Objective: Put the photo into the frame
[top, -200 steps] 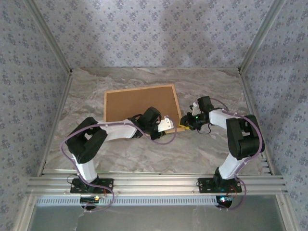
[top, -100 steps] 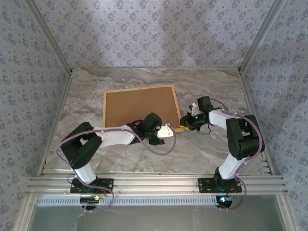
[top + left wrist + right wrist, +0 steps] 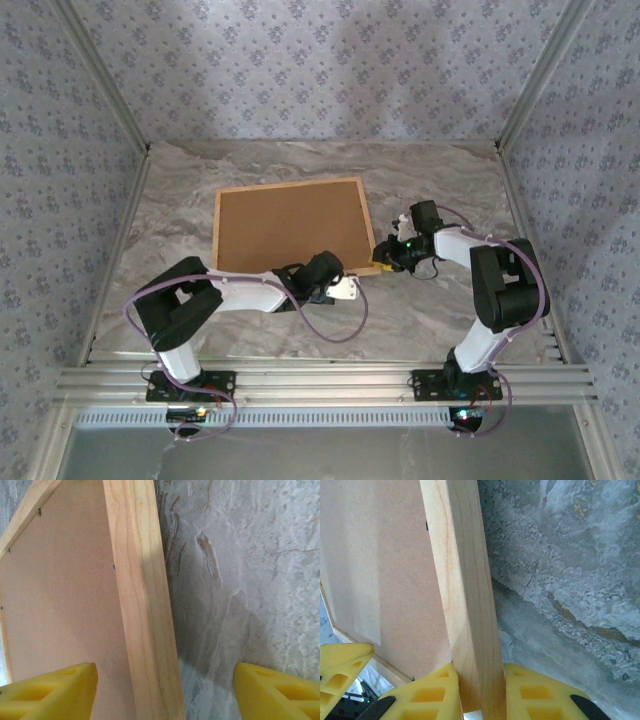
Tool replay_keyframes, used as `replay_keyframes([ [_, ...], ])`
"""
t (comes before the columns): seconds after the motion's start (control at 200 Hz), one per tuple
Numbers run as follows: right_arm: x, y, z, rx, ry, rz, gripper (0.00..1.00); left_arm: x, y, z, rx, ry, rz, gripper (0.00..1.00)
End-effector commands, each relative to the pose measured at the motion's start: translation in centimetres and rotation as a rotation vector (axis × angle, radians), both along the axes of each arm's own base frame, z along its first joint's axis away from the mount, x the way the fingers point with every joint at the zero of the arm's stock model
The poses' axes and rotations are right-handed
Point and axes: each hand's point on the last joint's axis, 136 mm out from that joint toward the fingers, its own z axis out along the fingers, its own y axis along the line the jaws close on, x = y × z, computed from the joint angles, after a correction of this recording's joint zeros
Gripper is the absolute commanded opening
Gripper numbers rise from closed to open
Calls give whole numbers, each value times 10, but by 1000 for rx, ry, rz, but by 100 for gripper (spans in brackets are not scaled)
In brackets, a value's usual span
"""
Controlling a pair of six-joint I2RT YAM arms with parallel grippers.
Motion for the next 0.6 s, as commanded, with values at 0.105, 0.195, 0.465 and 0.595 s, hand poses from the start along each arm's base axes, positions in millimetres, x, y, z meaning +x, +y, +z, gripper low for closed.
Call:
replay_keyframes([
  [0.105,2,0,18,22,-1,-14,22,13,10,-3,53,-101,20,68],
  [0.195,2,1,17,23,2,-12,22,16,13,-6,77,-126,25,65],
  [0.465,1,0,15,20,7,-12,23,19,9,3,53,-163,27,46],
  [0.595,3,0,16,21,5,-12,25,18,8,8,31,-173,23,35],
])
